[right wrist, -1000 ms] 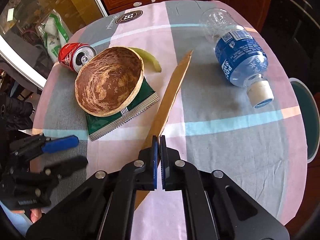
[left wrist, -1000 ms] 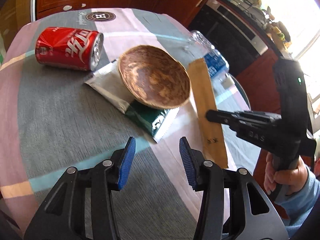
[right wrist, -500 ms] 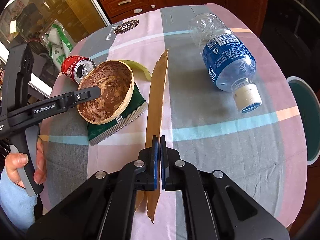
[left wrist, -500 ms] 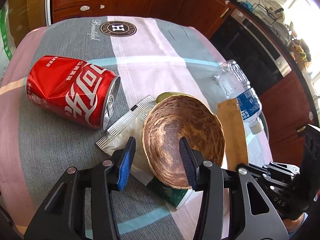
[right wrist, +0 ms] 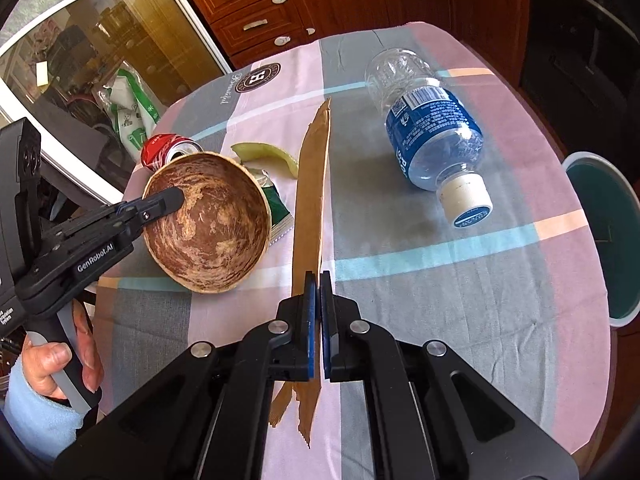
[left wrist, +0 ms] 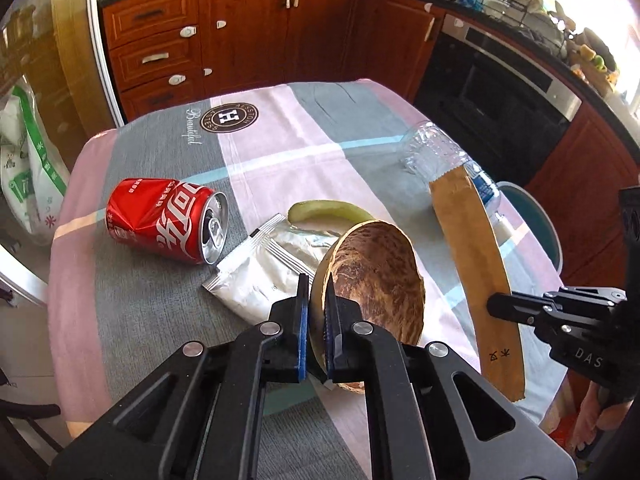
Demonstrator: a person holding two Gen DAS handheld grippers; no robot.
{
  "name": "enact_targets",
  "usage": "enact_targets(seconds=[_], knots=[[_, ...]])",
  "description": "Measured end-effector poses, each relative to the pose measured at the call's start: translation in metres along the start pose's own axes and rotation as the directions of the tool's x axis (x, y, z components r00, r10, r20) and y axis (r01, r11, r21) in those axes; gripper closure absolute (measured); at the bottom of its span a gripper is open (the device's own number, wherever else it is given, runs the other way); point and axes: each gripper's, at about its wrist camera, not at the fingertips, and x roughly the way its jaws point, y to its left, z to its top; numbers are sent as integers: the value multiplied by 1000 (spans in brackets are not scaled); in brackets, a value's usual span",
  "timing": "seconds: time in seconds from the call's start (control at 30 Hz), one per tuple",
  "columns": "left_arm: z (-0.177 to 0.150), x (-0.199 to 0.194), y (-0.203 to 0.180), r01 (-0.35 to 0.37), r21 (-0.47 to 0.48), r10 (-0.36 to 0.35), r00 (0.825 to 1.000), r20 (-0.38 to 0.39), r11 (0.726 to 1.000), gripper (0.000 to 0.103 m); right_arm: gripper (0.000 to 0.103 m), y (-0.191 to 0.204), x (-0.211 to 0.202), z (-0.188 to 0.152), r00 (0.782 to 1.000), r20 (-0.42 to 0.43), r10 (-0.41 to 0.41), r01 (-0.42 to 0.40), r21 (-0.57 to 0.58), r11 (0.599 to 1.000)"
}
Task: Collect trash
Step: 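Carry bowl and paper strip over the teal bin and open both grippers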
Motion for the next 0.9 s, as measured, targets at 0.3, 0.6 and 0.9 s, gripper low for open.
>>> enact_targets(seconds=[0.3, 0.6, 0.9], knots=[[-2, -27, -47, 44, 56, -45, 999, 18, 997, 96, 100, -28, -46, -5, 995, 92, 27, -32, 56, 998], [19, -30, -125, 118, 156, -123, 992, 21, 981, 96, 100, -85, -92, -11, 982, 189, -12, -17, 152, 988], [41, -9, -211, 188, 254, -189, 982, -21, 949, 96, 100, -160, -140, -15, 957, 280, -78, 3, 257, 966]])
